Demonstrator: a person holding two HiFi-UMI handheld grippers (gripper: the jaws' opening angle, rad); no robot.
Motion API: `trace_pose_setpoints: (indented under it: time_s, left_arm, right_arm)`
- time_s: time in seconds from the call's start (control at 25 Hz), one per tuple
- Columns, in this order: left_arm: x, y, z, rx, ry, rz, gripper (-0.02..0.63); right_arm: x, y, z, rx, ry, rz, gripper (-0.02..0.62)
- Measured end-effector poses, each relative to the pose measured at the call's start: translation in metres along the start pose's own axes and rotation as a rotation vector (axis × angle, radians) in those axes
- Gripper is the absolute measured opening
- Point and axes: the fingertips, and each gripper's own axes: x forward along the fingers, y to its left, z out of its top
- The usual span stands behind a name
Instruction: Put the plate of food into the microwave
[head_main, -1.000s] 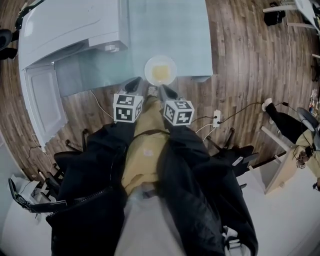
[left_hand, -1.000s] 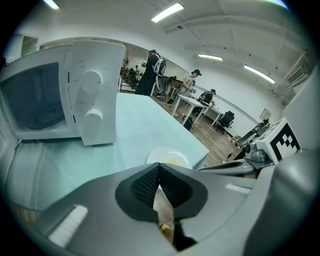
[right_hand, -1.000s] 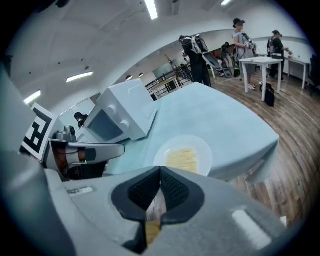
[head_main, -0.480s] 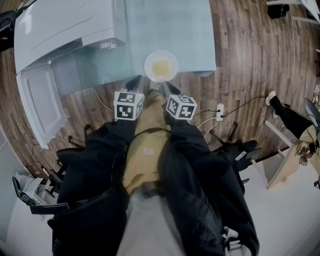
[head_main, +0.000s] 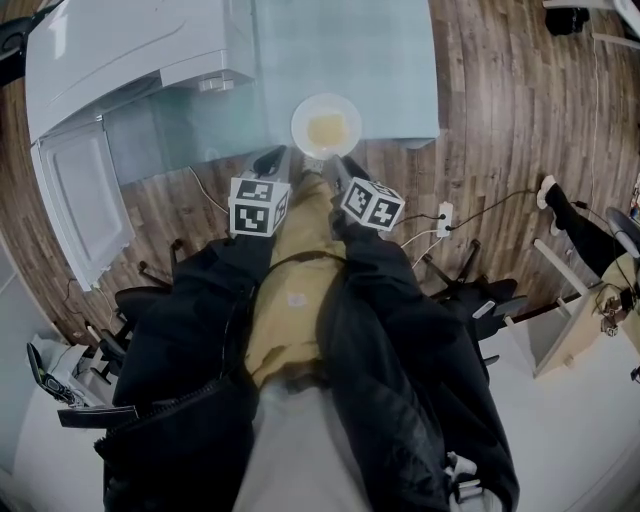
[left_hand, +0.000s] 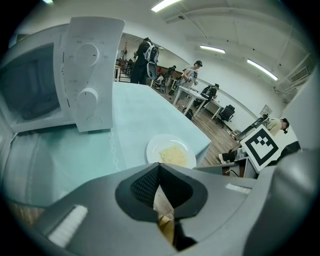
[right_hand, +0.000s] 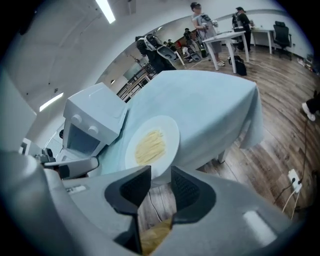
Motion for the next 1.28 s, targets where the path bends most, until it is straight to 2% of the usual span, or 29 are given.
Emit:
trace_pose_setpoints:
  time_s: [0.32,0.56,0.96,1.28]
  left_arm:
    - [-0.003,0.009,-0.005,-0.010,0.014,0.027,-0.005]
    - [-0.006,0.013,-0.005,-0.014,0.009,0.034,-0.005]
    - [-0.007,0.013,-0.006,-0.019,0.004,0.036,-0.005]
    - [-0.011,0.016,-0.008,-0.027,-0.003,0.041,-0.005]
  right_arm:
    - [0.015,-0.001,0.002,0.131,-0.010,0.081,0.121]
    - [0.021,0.001,0.001,0.191,-0.003,0.120,0.118]
    - [0.015,0.006,0.004,0.400,-0.063,0.234,0.049]
    - [0.007,0.018,0.009,0.464,-0.121,0.380,0.011]
